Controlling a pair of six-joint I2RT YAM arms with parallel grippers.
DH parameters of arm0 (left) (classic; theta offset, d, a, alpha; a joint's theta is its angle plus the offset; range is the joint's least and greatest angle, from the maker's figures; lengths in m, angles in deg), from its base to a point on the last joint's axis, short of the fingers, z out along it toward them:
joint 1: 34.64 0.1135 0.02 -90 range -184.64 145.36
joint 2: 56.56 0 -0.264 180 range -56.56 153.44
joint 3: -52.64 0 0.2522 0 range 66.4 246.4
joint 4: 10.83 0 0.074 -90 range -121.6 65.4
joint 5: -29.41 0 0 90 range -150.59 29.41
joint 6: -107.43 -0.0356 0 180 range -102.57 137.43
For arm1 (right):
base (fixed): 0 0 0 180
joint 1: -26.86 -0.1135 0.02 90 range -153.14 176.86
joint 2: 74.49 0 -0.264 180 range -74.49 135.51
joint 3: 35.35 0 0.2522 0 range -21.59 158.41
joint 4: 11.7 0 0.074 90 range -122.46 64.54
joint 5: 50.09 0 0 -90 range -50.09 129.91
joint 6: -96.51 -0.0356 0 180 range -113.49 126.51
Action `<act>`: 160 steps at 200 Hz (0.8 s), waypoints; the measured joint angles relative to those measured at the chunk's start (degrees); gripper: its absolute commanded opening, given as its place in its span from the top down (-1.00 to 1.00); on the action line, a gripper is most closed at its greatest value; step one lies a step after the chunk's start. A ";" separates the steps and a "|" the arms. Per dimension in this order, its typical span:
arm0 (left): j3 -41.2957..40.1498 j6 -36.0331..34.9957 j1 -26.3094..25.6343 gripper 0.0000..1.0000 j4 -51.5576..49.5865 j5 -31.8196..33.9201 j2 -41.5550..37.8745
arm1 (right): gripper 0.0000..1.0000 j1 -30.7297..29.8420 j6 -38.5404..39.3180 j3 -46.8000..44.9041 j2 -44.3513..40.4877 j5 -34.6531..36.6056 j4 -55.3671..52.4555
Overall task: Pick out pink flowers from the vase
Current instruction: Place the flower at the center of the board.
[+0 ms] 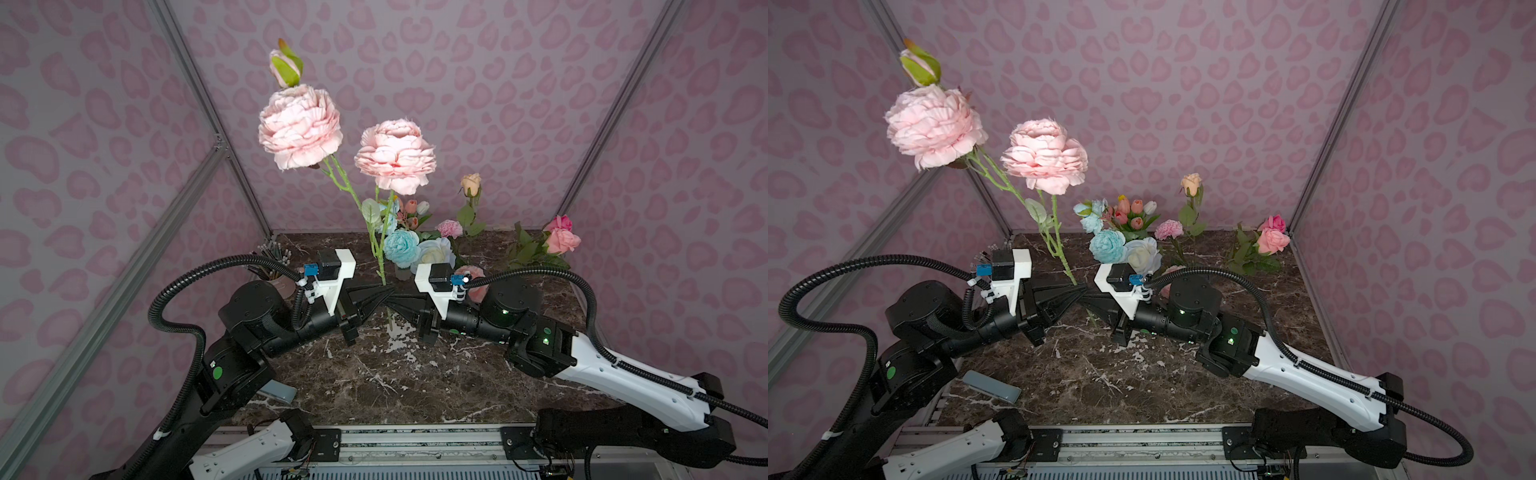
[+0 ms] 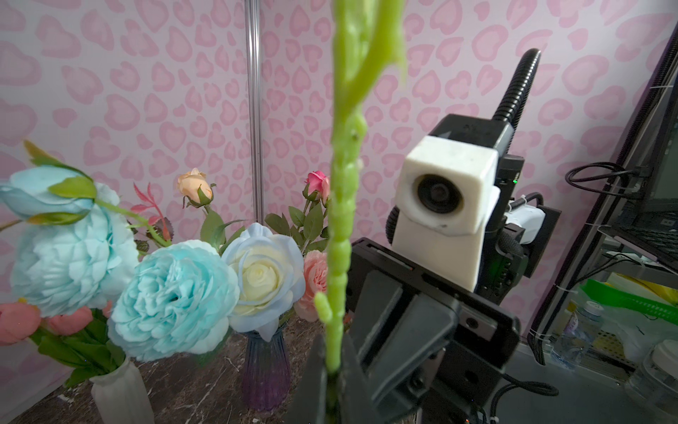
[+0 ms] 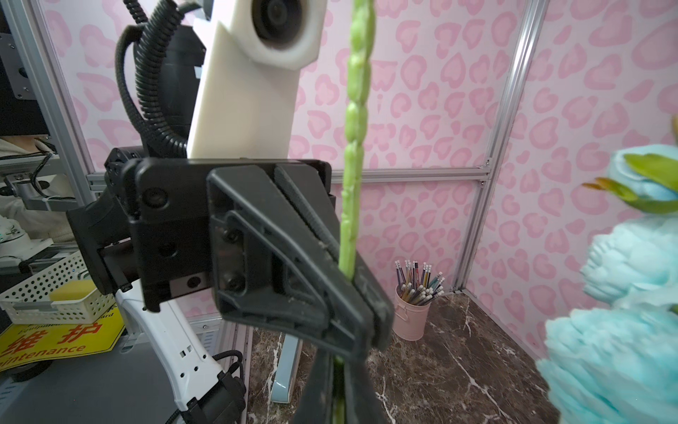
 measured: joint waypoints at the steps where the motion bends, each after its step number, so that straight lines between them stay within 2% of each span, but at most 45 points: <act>1: -0.04 0.04 0.00 0.95 0.04 0.17 -0.07 | 0.12 -0.07 0.09 0.00 -0.04 0.15 -0.04; 19: -2.27 1.14 0.00 0.95 1.25 6.56 -2.99 | 0.10 -0.46 1.05 -0.83 -1.62 1.99 0.28; 35: -1.38 1.95 0.00 0.95 0.42 14.88 -3.87 | 0.08 -0.57 0.83 -1.49 -3.34 3.15 1.14; 56: 1.20 1.95 0.07 0.96 -1.22 25.75 -1.95 | 0.01 -0.66 -0.11 -1.38 -4.59 5.25 1.70; 73: 4.09 2.08 1.40 0.96 -4.11 30.69 2.12 | 0.01 -0.70 -3.17 1.86 -3.89 9.40 -1.40; 82: 5.14 2.84 3.78 0.96 -5.07 30.73 4.59 | 0.04 -0.70 -4.42 4.72 -3.10 11.50 -3.37; 96: 4.72 5.81 10.73 0.96 -6.03 29.38 7.98 | 0.06 -0.70 -6.08 8.44 -2.58 14.47 -5.84; 125: 1.25 12.39 24.00 0.97 -7.63 25.07 13.22 | 0.14 -0.68 -7.89 9.31 -4.35 16.33 -8.15; 145: -1.31 16.55 30.21 0.96 -6.38 19.61 17.70 | 0.10 -0.70 -9.73 8.79 -6.36 18.40 -8.63; 160: -3.52 19.43 32.72 0.96 -5.70 14.80 22.25 | 0.10 -0.70 -11.65 9.75 -7.41 21.14 -9.90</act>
